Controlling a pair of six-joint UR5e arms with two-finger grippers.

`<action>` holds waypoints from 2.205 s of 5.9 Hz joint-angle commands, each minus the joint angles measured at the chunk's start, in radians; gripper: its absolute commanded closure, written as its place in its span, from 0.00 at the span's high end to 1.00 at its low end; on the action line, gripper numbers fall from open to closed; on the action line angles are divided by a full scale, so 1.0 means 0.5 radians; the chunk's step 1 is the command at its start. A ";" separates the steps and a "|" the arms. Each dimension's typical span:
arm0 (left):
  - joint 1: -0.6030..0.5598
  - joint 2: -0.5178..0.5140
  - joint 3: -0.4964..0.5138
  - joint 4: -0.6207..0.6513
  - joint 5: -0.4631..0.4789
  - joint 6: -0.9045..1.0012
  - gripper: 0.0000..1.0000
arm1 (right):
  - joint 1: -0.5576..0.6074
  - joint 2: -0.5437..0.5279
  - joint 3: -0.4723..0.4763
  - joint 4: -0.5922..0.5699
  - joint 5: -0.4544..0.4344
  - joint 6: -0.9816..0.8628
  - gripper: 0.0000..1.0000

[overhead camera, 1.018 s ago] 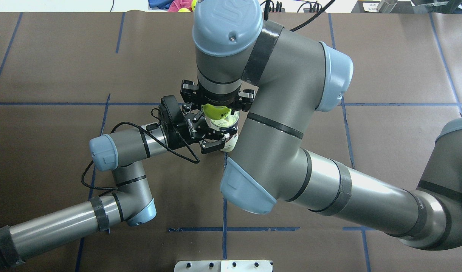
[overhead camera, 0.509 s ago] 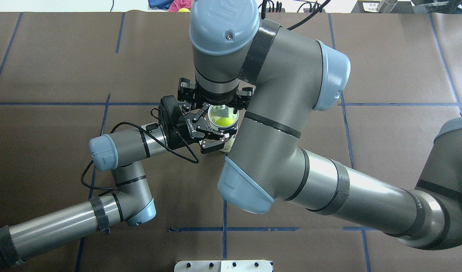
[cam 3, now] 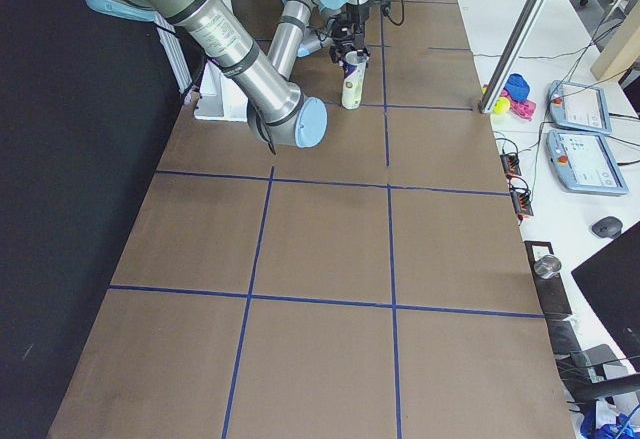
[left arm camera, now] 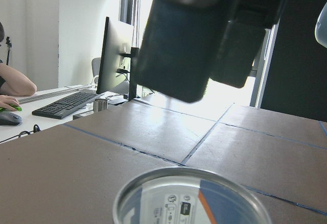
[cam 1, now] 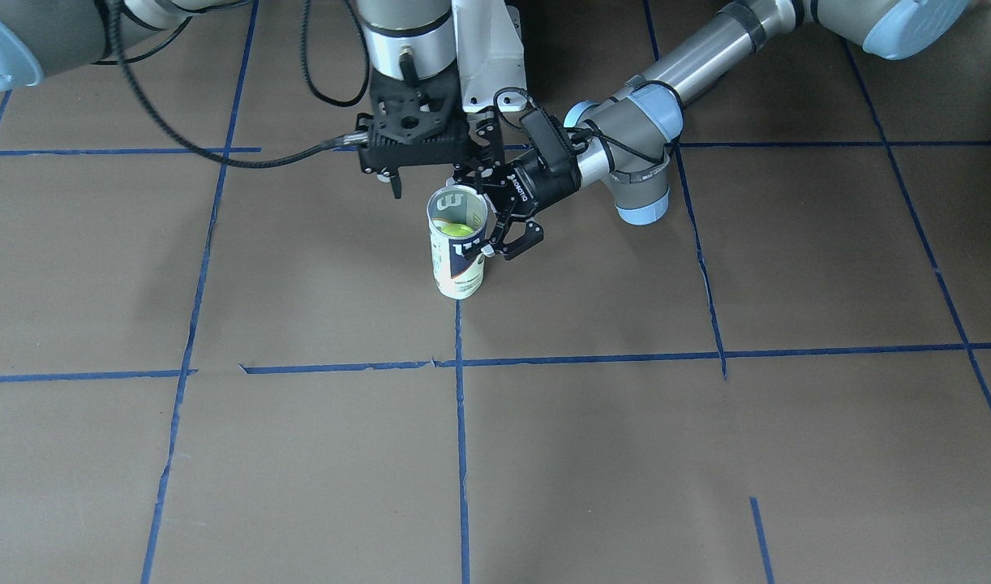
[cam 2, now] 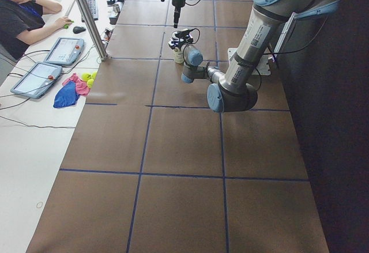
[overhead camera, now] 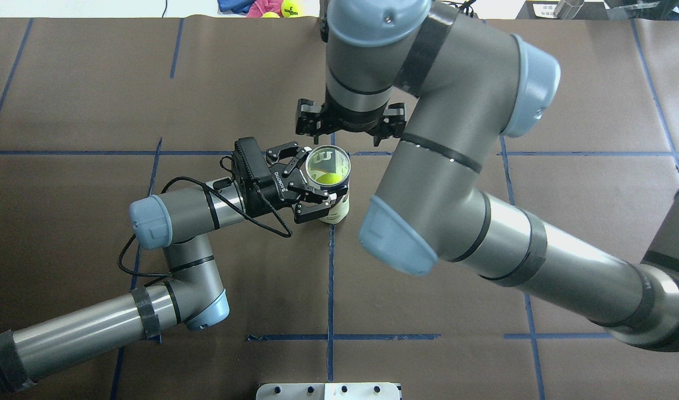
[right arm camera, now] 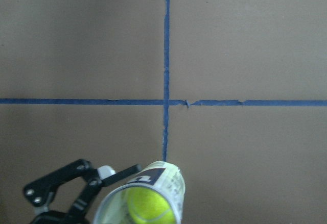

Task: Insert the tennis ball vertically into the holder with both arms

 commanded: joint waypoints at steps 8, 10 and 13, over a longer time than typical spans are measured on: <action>-0.479 0.044 -0.241 0.655 -0.027 -0.078 0.99 | 1.262 -1.037 -0.243 0.440 0.600 -2.112 1.00; -0.758 0.041 -0.244 1.277 -0.341 -0.071 1.00 | 1.548 -1.215 -0.505 0.687 0.723 -2.553 1.00; -1.133 0.166 -0.238 1.800 -0.744 -0.062 1.00 | 1.812 -1.677 -0.506 0.867 0.837 -2.688 1.00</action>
